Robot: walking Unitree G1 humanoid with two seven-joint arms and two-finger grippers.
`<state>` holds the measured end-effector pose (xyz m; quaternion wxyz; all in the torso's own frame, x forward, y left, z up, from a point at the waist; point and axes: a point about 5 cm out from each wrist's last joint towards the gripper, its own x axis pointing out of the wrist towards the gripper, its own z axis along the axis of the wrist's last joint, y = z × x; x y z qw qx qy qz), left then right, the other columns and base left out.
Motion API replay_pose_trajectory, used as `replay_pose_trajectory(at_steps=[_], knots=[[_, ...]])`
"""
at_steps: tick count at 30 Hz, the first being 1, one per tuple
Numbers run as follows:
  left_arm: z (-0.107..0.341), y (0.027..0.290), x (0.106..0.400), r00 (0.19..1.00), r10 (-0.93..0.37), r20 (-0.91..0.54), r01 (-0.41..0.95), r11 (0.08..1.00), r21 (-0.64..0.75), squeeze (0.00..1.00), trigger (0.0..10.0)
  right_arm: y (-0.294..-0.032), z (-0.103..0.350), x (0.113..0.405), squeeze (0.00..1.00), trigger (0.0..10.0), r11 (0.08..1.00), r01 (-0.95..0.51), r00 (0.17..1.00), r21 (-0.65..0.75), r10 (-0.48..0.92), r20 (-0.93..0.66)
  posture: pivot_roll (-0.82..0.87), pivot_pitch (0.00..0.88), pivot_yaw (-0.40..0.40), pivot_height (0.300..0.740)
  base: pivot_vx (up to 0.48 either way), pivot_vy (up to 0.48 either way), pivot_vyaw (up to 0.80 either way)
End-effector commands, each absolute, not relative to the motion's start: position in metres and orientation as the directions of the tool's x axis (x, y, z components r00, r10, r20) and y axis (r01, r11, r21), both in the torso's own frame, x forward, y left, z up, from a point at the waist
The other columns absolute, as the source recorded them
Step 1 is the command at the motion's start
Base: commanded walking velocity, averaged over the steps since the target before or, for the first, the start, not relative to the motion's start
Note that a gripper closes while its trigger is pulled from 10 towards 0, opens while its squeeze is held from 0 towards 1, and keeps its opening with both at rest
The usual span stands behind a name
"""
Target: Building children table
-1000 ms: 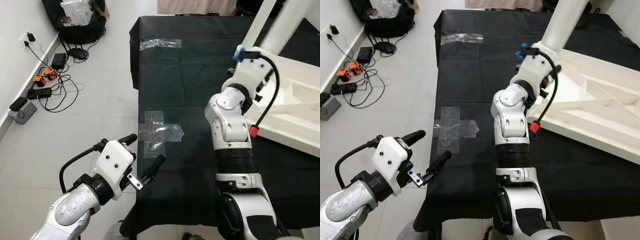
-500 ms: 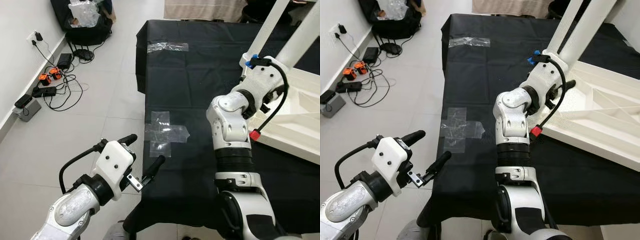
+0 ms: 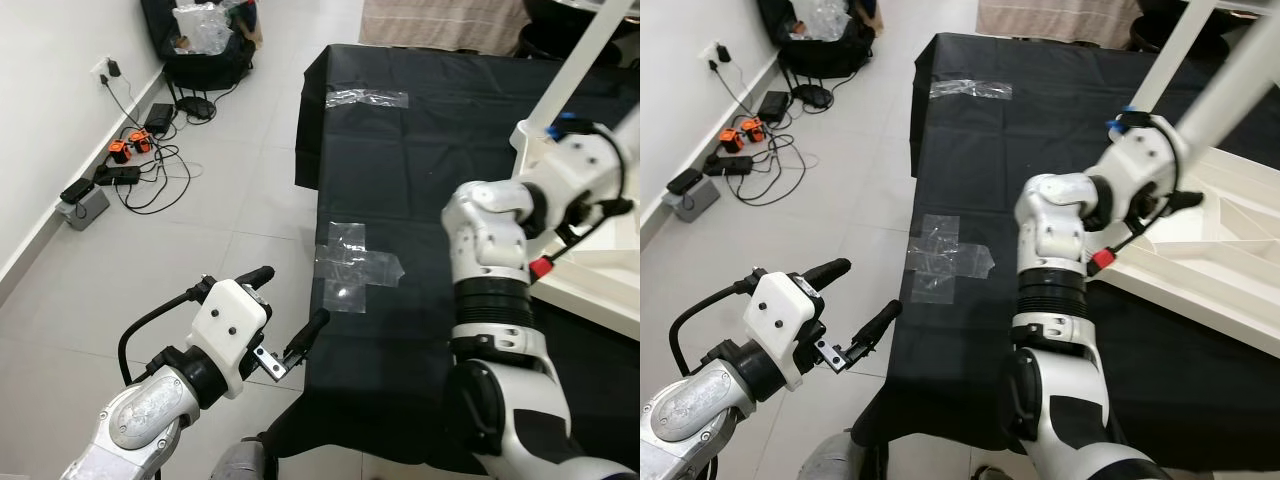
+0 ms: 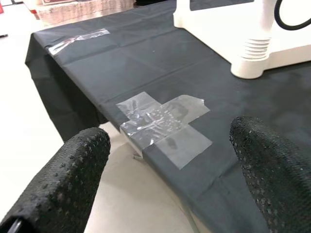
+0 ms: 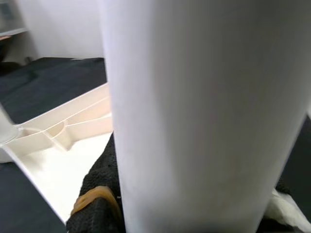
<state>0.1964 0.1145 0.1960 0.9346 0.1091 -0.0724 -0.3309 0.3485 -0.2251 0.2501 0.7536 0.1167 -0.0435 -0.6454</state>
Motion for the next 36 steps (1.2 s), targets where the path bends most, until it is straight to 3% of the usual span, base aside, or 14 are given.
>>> replay_pose_trajectory(at_steps=[1, 6, 11, 20, 36], knots=[[0.194, 0.115, 0.196, 0.767, -0.639, 0.052, 0.609, 0.751, 0.256, 0.0, 10.0, -0.26, 0.208, 0.332, 0.0, 10.0, -0.04, 0.997, -0.029, 0.062, -0.986, -0.166, 0.1, 0.22, -0.036, 0.74, 0.0, 0.0, 0.0], [0.194, 0.112, 0.196, 0.762, -0.645, 0.054, 0.617, 0.748, 0.244, 0.0, 10.0, -0.272, 0.212, 0.329, 0.0, 10.0, -0.088, 0.995, -0.08, 0.055, -0.988, -0.133, 0.1, 0.223, -0.035, 0.74, 0.0, 0.0, 0.0], [0.192, 0.109, 0.196, 0.754, -0.655, 0.052, 0.628, 0.741, 0.235, 0.0, 10.0, -0.253, 0.219, 0.339, 0.0, 10.0, -0.001, 0.997, 0.006, 0.076, -0.995, -0.1, 0.1, 0.224, -0.035, 0.74, 0.0, 0.0, 0.0], [0.195, 0.089, 0.198, 0.702, -0.708, 0.081, 0.681, 0.7, 0.215, 0.0, 10.0, -0.219, 0.219, 0.347, 0.0, 10.0, 0.051, 0.998, 0.054, 0.031, -0.995, -0.089, 0.1, 0.227, -0.04, 0.74, 0.0, 0.0, 0.0], [0.196, 0.081, 0.199, 0.69, -0.717, 0.099, 0.69, 0.693, 0.209, 0.0, 10.0, -0.207, 0.218, 0.353, 0.0, 10.0, 0.109, 0.99, 0.123, 0.09, -0.978, -0.168, 0.09, 0.231, -0.044, 0.74, 0.0, 0.0, 0.0]])
